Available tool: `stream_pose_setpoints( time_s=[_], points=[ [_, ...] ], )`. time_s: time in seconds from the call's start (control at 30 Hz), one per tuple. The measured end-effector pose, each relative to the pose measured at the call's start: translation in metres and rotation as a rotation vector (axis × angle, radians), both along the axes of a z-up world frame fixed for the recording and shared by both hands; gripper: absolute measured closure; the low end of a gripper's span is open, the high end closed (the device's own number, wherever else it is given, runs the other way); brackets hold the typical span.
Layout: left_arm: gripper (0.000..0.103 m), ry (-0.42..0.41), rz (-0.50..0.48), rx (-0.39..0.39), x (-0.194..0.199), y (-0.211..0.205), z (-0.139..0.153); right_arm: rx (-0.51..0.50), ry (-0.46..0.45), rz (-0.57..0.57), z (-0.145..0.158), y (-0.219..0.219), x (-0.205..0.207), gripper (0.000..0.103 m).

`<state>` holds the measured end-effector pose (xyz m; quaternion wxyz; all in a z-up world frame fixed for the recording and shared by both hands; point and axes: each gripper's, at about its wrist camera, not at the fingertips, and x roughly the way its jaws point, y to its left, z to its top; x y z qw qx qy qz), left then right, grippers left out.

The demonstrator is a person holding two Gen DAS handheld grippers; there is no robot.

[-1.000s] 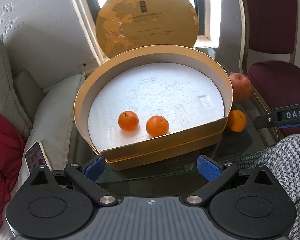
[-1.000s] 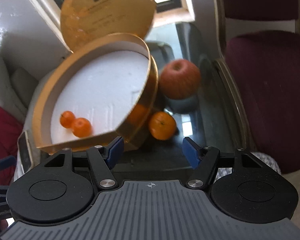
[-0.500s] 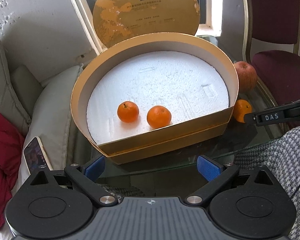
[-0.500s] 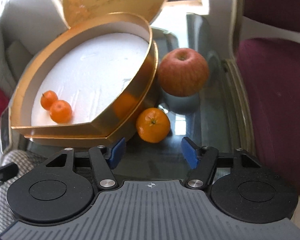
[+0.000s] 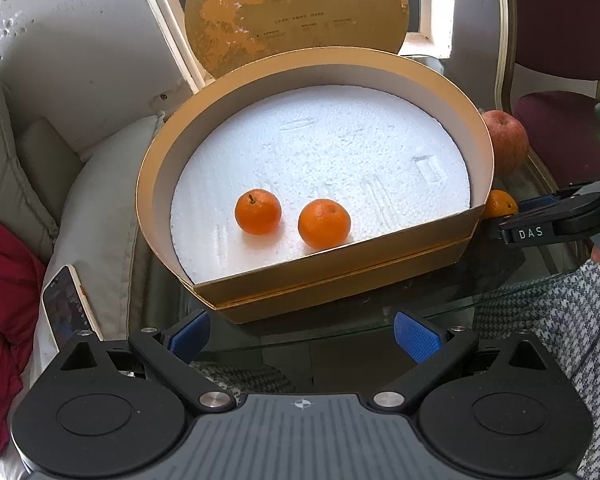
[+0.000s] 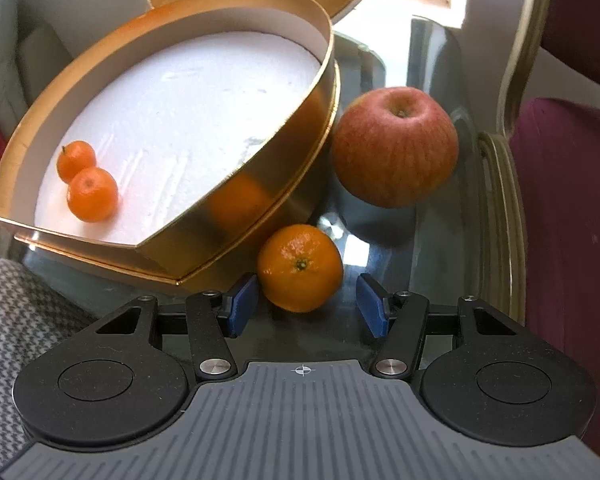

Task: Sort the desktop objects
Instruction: 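Return the right gripper to the table and grasp the last mandarin, then place the third mandarin into the box with the right gripper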

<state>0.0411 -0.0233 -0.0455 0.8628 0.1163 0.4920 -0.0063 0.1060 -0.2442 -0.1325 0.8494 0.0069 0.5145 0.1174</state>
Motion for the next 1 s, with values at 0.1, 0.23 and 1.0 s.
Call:
stream_pose_setpoints(
  time_s=[0.1,0.23,1.0],
  points=[
    [0.003,-0.003,0.003,-0.002,-0.001,0.001,0.001,-0.016,-0.007,0.031,-0.001,0.005,0.003,0.044],
    [0.003,-0.013,0.01,-0.008,-0.004,0.003,0.004,-0.054,-0.006,0.041,0.0,0.008,0.006,0.054],
    [0.003,-0.097,0.124,-0.114,-0.006,0.059,0.015,-0.015,-0.148,-0.078,0.106,0.019,-0.034,0.054]
  ],
)
